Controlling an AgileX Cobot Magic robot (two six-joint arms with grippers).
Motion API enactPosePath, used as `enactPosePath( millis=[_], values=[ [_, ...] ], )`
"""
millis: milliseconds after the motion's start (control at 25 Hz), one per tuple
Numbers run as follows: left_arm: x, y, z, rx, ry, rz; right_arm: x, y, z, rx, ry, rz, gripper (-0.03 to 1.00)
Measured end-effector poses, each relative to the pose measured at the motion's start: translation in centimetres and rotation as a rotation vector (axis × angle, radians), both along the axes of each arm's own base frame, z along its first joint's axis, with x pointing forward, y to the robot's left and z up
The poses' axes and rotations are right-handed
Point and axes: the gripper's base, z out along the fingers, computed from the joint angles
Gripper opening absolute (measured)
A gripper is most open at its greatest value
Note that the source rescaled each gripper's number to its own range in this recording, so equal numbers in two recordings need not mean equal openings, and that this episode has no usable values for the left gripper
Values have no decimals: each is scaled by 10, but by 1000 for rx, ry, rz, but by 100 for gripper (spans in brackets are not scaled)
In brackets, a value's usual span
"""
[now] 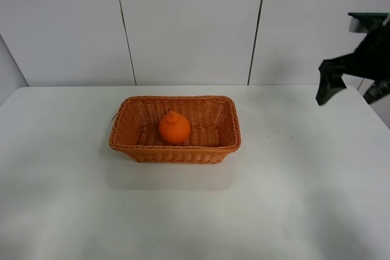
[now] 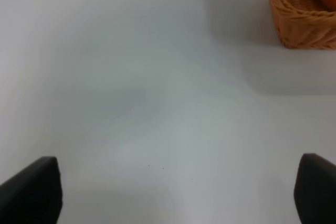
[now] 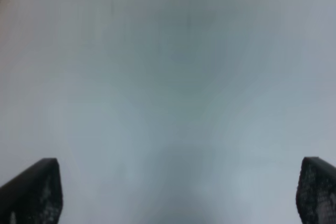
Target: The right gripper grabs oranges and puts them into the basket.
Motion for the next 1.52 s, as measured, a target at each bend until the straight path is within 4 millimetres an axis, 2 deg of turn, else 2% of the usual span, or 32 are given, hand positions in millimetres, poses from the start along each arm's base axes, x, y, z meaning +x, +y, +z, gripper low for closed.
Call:
enactPosePath(
  millis=[200, 320, 520, 720, 880, 1120, 1520],
  values=[
    [0, 0, 0, 0, 0, 0, -92, -3, -18, -5, 49, 2, 98],
    [0, 0, 0, 0, 0, 0, -141, -4, -32, -9, -14, 3, 98],
    [0, 0, 0, 0, 0, 0, -198, -8, -45, -27, -278, 1, 98],
    [0, 0, 0, 0, 0, 0, -243, -10, -35, -37, -543, -2, 98],
    [0, 0, 0, 0, 0, 0, -269, -11, -28, -35, -714, -6, 98],
    [0, 0, 0, 0, 0, 0, -297, -13, -26, -31, -898, -25, 98],
    [0, 0, 0, 0, 0, 0, -300, -13, -26, -30, -915, -36, 98]
  ],
)
